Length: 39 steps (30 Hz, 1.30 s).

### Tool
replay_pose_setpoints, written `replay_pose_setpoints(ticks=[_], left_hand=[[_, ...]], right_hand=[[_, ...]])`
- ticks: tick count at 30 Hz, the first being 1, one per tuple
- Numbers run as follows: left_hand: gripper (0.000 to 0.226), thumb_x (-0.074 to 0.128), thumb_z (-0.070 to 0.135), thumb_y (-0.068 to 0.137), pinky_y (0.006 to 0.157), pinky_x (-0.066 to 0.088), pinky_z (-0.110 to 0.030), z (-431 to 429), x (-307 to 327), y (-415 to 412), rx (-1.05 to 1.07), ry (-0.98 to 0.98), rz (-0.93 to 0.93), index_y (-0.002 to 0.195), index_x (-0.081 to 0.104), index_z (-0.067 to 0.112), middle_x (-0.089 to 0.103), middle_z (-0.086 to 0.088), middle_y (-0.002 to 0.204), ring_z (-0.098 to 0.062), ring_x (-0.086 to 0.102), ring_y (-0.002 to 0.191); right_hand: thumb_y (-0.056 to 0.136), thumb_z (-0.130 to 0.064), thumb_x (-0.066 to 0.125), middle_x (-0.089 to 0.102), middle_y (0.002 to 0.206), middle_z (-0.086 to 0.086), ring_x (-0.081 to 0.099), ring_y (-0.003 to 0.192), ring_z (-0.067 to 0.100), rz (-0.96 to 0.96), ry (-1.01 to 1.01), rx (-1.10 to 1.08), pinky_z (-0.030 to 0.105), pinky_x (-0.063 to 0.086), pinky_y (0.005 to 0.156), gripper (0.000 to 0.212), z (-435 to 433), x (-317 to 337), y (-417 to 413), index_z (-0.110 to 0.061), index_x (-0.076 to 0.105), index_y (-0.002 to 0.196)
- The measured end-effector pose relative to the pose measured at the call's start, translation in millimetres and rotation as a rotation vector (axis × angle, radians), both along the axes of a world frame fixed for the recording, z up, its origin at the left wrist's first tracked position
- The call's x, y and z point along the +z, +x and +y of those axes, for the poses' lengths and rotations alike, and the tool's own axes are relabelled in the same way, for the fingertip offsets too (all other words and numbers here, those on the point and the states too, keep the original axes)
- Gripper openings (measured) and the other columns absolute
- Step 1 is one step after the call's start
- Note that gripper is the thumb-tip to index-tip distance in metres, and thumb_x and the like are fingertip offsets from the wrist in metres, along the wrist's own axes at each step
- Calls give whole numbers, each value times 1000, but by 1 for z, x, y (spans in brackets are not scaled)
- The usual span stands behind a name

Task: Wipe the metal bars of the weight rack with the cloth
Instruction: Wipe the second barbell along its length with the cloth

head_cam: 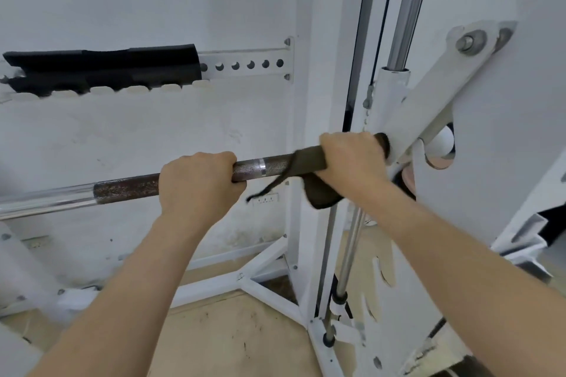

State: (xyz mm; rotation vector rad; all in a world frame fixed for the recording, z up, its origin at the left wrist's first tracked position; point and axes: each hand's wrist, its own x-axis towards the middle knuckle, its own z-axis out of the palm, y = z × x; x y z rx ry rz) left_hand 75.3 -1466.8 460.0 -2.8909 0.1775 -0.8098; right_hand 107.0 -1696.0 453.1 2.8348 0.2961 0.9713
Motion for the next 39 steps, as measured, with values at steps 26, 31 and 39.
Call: replay_pose_setpoints(ticks=[26, 31, 39], left_hand=[[76, 54, 18, 66, 98, 39, -43, 11, 17, -11, -376, -472, 215, 138, 40, 39, 52, 15, 133, -16, 46, 121], [59, 42, 9, 59, 91, 40, -43, -23, 21, -33, -425, -361, -191, 109, 69, 23, 67, 5, 118, -24, 57, 110], [55, 40, 45, 92, 91, 38, -38, -71, -19, -8, -406, -5, -47, 134, 47, 10, 59, -4, 115, -24, 55, 101]], right_hand=[[79, -29, 57, 45, 75, -4, 49, 73, 21, 174, 82, 57, 37, 26, 73, 16, 114, 10, -29, -21, 43, 82], [86, -14, 46, 61, 78, 9, 60, 77, 27, 151, 51, 458, 34, 34, 67, 15, 100, 18, -34, -9, 61, 85], [80, -34, 70, 53, 127, -3, 51, 117, 15, 495, 374, 158, 27, 41, 95, 53, -20, 42, -35, -21, 57, 130]])
